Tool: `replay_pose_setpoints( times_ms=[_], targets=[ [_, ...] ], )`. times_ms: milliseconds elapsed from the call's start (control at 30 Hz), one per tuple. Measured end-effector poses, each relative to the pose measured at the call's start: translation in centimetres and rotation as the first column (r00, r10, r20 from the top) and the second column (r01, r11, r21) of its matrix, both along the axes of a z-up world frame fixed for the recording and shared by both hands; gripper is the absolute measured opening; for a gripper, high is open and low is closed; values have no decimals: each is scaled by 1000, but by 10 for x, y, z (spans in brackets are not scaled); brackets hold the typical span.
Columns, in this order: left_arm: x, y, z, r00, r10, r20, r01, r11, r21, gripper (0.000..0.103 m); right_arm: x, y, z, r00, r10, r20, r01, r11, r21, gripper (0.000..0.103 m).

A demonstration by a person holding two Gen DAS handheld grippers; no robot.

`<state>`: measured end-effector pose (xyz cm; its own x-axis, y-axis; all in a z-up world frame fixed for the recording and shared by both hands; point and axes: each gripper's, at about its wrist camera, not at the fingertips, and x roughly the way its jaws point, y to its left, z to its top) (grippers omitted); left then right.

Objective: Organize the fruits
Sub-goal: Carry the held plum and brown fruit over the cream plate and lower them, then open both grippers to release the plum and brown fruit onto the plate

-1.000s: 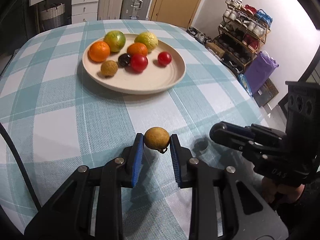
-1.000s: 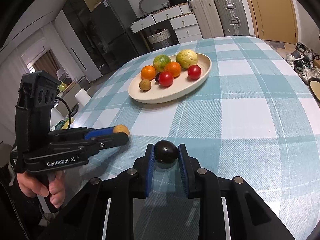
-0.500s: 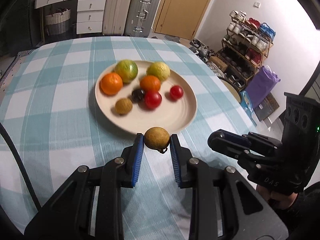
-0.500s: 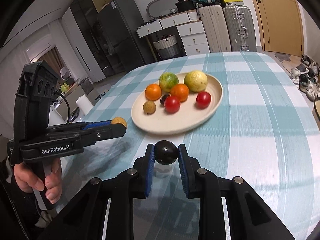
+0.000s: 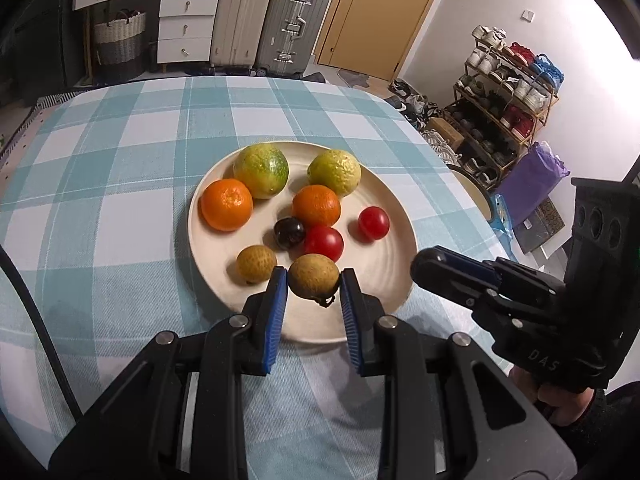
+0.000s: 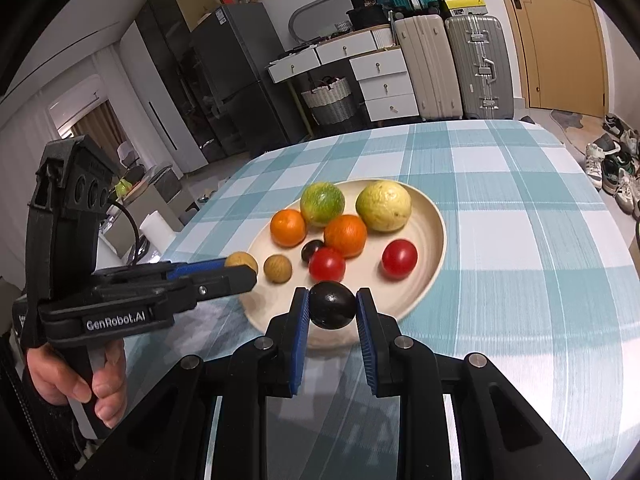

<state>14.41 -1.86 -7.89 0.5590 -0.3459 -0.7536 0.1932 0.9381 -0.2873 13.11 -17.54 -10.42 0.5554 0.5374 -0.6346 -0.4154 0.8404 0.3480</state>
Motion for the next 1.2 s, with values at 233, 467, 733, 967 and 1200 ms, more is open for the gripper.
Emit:
replay_pose_setpoints(
  times_ms=[233,467,733,967,1200],
  targets=[
    [18,-2,-11,999,-8,-31,8,1000,0,24,23,3,-1,1000,-10,-14,10,1000,-5,24],
    [32,-2,-20,998,-18,-53,18,1000,-2,24,40,8,-7,999,-7,-34,6,1000,-15,24],
    [40,-3,-25,998,-30,-60,30,1000,-11,24,55,13,-17,998,-4,-69,2,1000,-26,24],
    [45,-5,-26,998,-24,-62,23,1000,-12,24,61,16,-21,998,-10,-65,8,999,-41,25],
    [43,0,-20,999,-2,-47,0,999,-37,31,51,17,-8,1000,-14,14,15,999,-41,49]
  ],
)
